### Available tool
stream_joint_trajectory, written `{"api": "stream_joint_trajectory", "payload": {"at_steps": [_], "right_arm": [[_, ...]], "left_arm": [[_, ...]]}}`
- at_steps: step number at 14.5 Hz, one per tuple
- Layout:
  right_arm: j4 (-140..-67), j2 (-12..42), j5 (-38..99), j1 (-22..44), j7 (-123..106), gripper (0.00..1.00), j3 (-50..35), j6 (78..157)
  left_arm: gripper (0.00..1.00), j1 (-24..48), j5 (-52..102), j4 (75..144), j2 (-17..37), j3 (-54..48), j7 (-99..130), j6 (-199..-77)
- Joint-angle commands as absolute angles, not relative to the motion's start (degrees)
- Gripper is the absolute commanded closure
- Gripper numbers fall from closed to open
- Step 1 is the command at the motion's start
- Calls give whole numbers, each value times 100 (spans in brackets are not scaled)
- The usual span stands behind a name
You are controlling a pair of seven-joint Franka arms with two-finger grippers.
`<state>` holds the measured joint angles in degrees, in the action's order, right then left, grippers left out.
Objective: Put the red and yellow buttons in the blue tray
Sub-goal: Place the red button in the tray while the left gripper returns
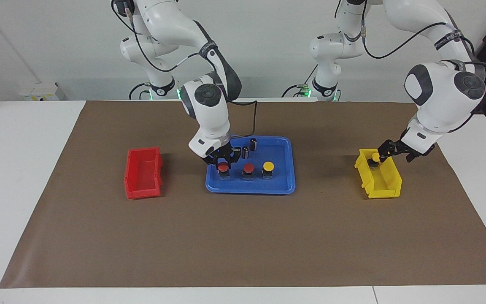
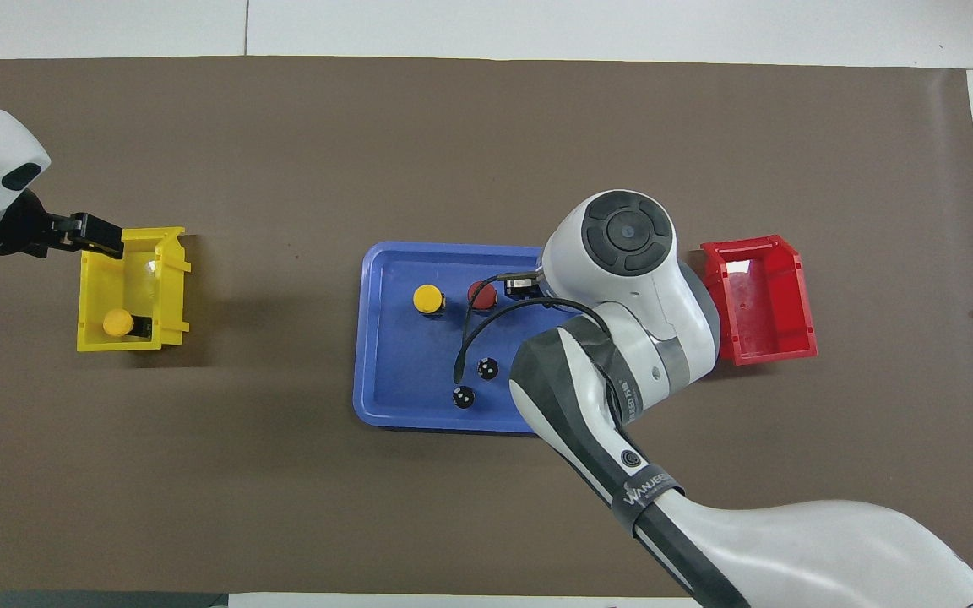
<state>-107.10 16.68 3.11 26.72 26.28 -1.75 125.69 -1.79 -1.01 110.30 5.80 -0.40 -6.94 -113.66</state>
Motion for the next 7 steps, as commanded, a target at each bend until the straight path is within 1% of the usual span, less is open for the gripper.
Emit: {"api": "stream_joint_trajectory", "payload": {"at_steps": [1, 2, 3, 4, 5, 6, 7], "right_arm": [[-10907, 1617, 264, 2707, 2777, 63, -202, 12770], [-10951, 1617, 264, 2707, 2786, 60, -202, 12797], [-11029, 1626, 264, 2724, 2795, 60, -202, 12901], [-11082, 1626, 264, 2768, 2786, 57, -202, 12998], [-11057, 1635, 264, 2760, 2786, 44, -193, 12956], [-10987, 1635, 264, 2734, 2786, 17, -185, 12885], [-10908, 1626, 238, 2733, 2786, 0, -167, 12806]], "left_arm": [[18, -395, -26, 12312, -105, -114, -826, -12259], [22, -396, -26, 12374, -140, -114, -800, -12278], [26, -396, -26, 12410, -158, -114, -809, -12261], [27, -396, -26, 12462, -176, -114, -809, -12278], [29, -387, -26, 12550, -211, -123, -791, -12313], [29, -335, -26, 12629, -211, -123, -782, -12357], [29, -299, -26, 12665, -211, -123, -774, -12427]]}}
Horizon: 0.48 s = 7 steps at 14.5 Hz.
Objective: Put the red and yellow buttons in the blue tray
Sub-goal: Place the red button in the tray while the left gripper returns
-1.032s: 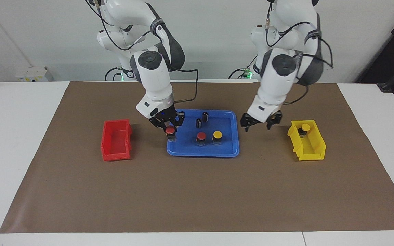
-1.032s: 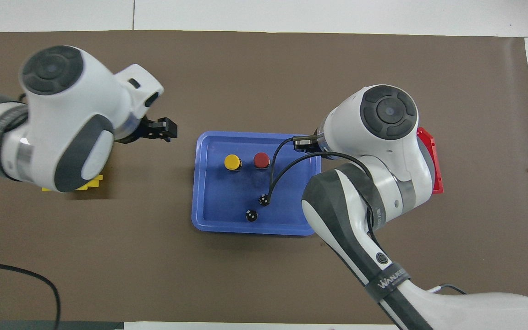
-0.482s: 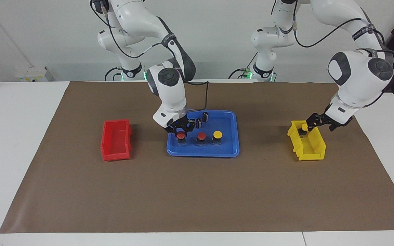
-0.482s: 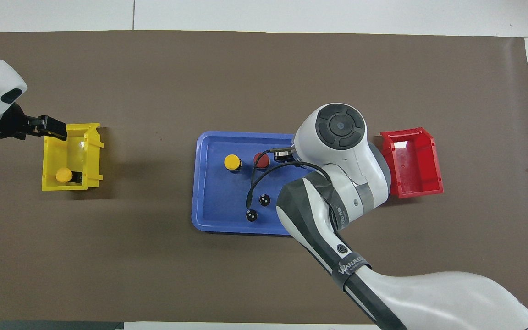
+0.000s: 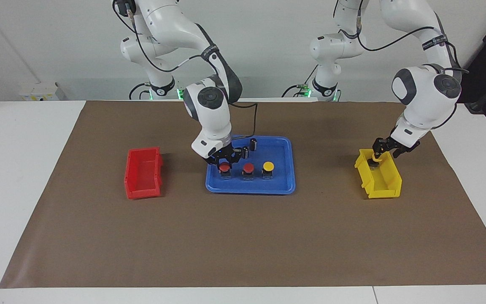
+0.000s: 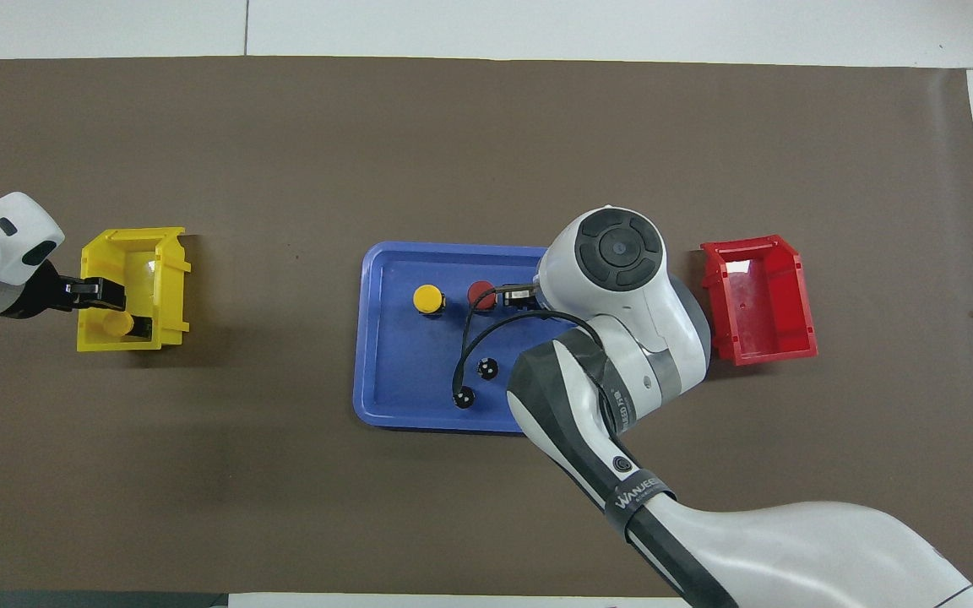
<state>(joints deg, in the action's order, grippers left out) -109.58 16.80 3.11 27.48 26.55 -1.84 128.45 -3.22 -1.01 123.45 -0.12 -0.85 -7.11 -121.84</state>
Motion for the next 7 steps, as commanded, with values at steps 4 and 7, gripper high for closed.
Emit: {"api": "stream_joint_trajectory", "payload": {"at_steps": [4, 7], "right_arm": [[-9776, 1329, -53, 2077, 2716, 0, -114, 11220], [-9501, 811, -35, 1190, 2017, 0, -114, 10321]], "left_arm": [[29, -299, -26, 12928, -167, -123, -809, -12875], [29, -308, -26, 12929, -97, -123, -826, -12998]]}}
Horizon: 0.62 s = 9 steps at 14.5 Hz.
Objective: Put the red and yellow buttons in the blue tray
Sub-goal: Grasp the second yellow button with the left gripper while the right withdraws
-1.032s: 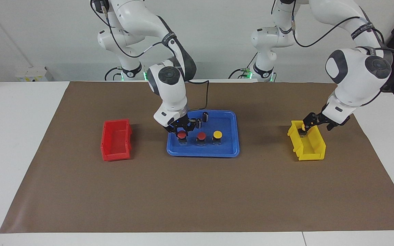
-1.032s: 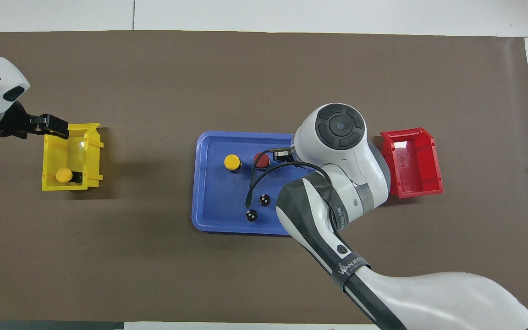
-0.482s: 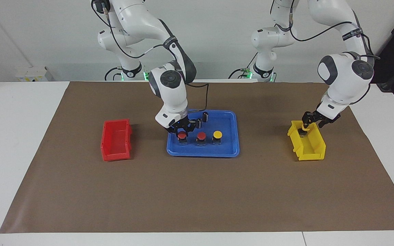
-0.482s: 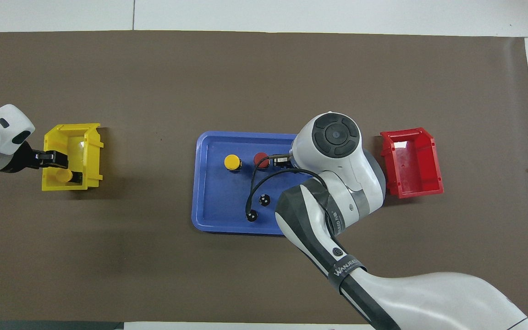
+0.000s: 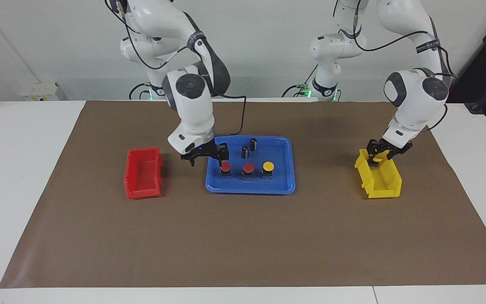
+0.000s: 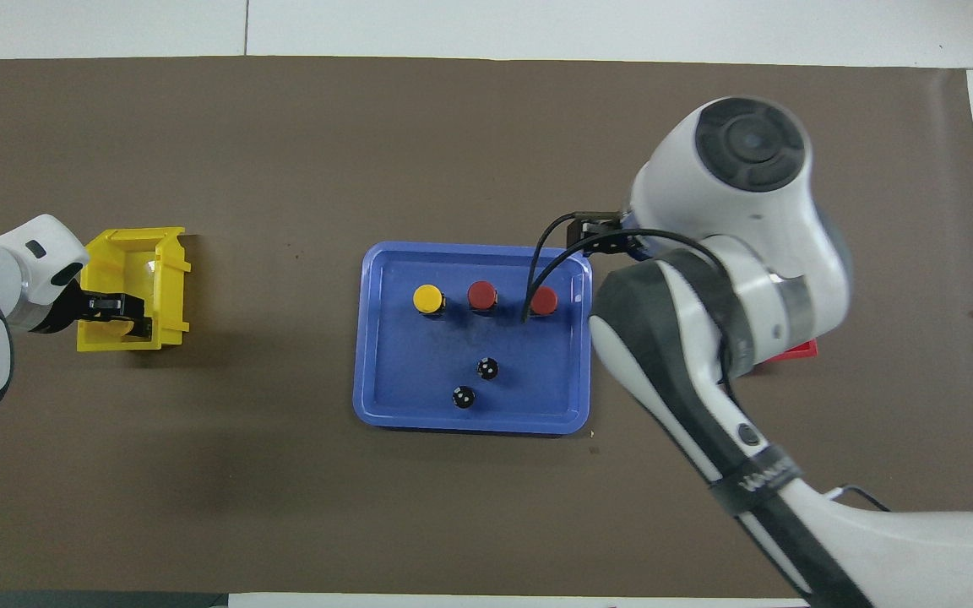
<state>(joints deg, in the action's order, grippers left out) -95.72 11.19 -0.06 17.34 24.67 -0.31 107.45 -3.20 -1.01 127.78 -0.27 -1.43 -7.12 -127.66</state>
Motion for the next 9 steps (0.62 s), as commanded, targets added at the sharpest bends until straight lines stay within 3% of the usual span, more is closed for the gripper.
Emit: {"api": "stream_joint_trajectory", "payload": {"at_steps": [1, 4, 7, 8, 9], "right_arm": [[-9501, 617, -18, 986, 1743, 0, -114, 10136], [-9431, 89, -35, 616, 1529, 0, -97, 9564], [-9001, 17, 44, 361, 1118, 0, -88, 9080], [-9183, -43, 44, 256, 881, 0, -88, 9088], [-9324, -148, 44, 150, 670, 0, -97, 9036]], "left_arm": [[29, -308, -26, 12946, -71, -123, -835, -13025], [30, -334, -26, 13078, -70, -123, -844, -13113], [32, -360, -26, 13140, -79, -123, -853, -13149], [80, -360, -26, 13148, -79, -123, -844, -13157], [98, -360, -26, 13140, -70, -123, -774, -13201]]}}
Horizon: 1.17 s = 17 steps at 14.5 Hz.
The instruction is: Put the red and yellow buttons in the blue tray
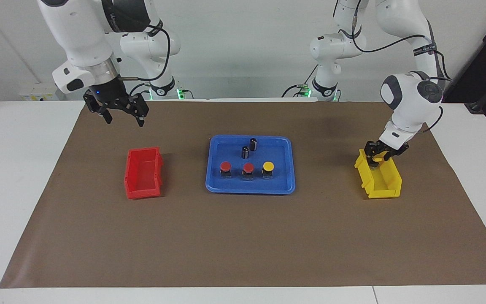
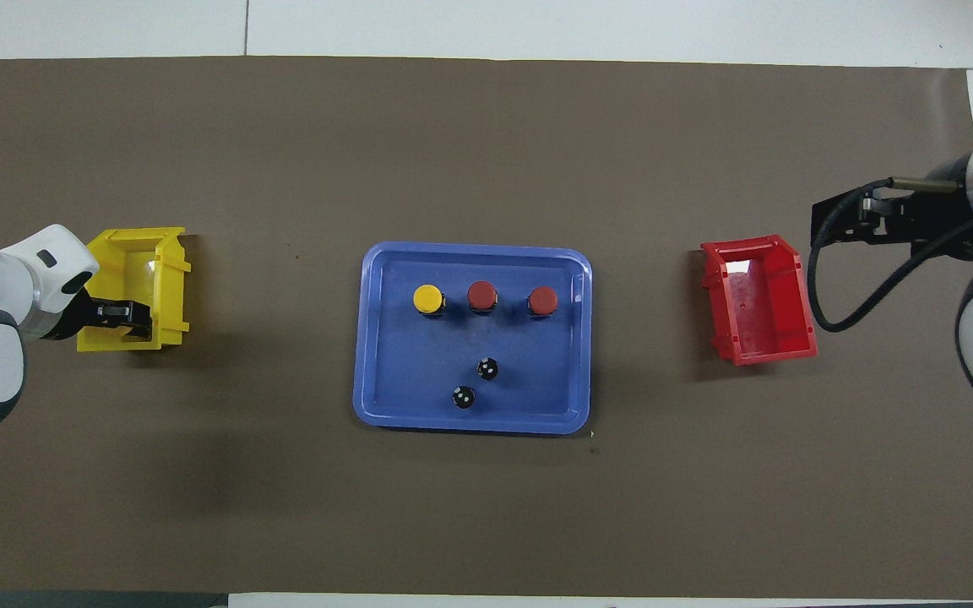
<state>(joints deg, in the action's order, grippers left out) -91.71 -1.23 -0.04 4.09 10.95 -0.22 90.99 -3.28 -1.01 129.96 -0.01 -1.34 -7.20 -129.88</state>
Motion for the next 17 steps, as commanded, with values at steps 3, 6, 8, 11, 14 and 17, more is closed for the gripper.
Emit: {"api": "stream_joint_trajectory", "payload": {"at_steps": [3, 6, 8, 11, 14, 17], "right_arm": [[-9448, -185, 27, 149, 483, 0, -88, 9079], [-9422, -202, 0, -60, 379, 0, -88, 8738], [-9413, -202, 9, -210, 203, 0, -88, 8719], [-9378, -202, 53, -438, 193, 0, -79, 8727], [-9395, -202, 44, -624, 202, 0, -70, 8728], [-9439, -228, 35, -572, 202, 0, -88, 8728]], "left_arm": [[99, -352, -26, 12423, 201, -123, -695, -12809], [99, -281, -35, 10597, 404, -149, -563, -10913], [99, 146, -35, 10152, 404, -158, -48, -10521], [99, 1148, -35, 10326, 378, -158, 1271, -10774], [99, 2002, -35, 10800, 404, -167, 2344, -11739], [99, 2617, 78, 10934, 728, -176, 2767, -12233]]}}
